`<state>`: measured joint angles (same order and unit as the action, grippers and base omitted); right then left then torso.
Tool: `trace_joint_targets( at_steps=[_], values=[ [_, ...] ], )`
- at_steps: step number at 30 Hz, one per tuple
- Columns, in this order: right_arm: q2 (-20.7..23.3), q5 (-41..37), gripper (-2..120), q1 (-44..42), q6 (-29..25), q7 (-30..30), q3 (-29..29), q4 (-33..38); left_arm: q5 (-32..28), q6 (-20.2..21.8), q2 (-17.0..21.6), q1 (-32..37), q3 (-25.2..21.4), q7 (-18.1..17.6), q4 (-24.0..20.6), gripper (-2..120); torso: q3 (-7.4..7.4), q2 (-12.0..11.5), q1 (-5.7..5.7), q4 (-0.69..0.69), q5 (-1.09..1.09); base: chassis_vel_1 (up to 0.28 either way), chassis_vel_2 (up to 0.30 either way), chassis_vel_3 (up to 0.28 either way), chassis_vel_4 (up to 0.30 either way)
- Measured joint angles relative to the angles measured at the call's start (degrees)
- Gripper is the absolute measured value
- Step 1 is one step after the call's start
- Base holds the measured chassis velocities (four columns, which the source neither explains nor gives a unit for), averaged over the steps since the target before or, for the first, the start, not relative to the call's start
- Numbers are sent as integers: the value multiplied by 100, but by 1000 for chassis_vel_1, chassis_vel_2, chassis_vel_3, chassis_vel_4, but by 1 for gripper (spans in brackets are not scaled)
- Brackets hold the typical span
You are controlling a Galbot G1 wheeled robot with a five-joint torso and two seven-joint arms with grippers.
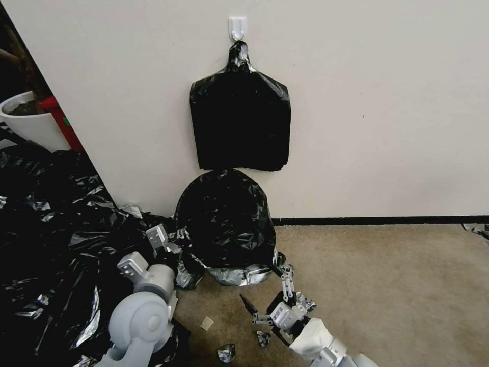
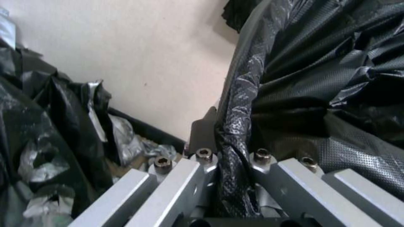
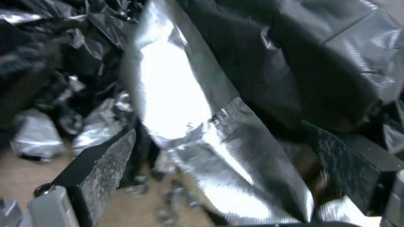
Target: Place a trash bag onto the trash bin.
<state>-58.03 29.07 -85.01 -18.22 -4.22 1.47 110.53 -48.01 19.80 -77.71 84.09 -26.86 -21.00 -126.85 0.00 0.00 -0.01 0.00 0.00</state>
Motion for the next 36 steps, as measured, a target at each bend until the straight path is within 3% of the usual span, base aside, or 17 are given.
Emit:
trace_joint_targets(
  at_steps=[3, 11, 13, 24, 28, 36],
  values=[
    [-67, 341, 98, 112, -45, -80, 25, -82, -78, 40, -11, 78, -38, -30, -115, 2, 0, 0, 0, 0, 0, 0, 0, 0, 0],
    [-106, 496, 71, 198, -277, 44, 19, -178, -317, 103, -44, 210, -139, -195, -383, 2, 0, 0, 0, 0, -1, 0, 0, 0, 0],
    [-118, 467, 60, 256, -432, 227, 24, -241, -407, 127, -54, 241, -179, -242, -441, 2, 0, 0, 0, 0, -1, 0, 0, 0, 0],
    [-248, 414, 23, 615, -583, 668, 77, -589, -564, 284, -157, 432, -200, -294, -676, 2, 0, 0, 0, 0, 0, 0, 0, 0, 0],
    [-424, 436, 6, 1008, -536, 880, 104, -1051, -610, 436, -219, 531, -182, -325, -793, 2, 0, 0, 0, 0, 0, 0, 0, 0, 0],
    [-683, 1036, 0, 1556, -339, 894, 342, -1943, -613, 461, -269, 591, -176, -329, -836, 2, 1, 0, 0, -1, 0, 0, 0, 0, 0]
  ],
)
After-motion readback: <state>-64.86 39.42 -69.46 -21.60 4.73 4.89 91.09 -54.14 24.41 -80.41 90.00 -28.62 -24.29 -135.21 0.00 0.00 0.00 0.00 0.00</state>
